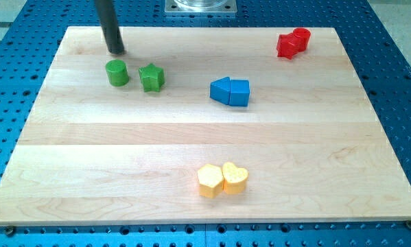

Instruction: Place your arm at the right of the cube

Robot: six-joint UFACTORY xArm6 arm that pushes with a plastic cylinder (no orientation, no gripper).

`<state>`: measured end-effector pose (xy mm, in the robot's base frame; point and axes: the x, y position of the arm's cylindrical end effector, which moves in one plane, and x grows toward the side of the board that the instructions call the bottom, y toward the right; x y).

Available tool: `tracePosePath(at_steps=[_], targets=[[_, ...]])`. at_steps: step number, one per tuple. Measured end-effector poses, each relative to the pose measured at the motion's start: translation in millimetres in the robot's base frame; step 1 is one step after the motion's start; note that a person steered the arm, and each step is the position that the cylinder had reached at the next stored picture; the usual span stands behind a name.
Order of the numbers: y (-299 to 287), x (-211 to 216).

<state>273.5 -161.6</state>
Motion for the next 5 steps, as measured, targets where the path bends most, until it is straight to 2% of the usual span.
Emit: tracePosePath(at_steps=[2, 3, 4, 5], targets=[[1, 58], [0, 40], [60, 0], [166, 8]])
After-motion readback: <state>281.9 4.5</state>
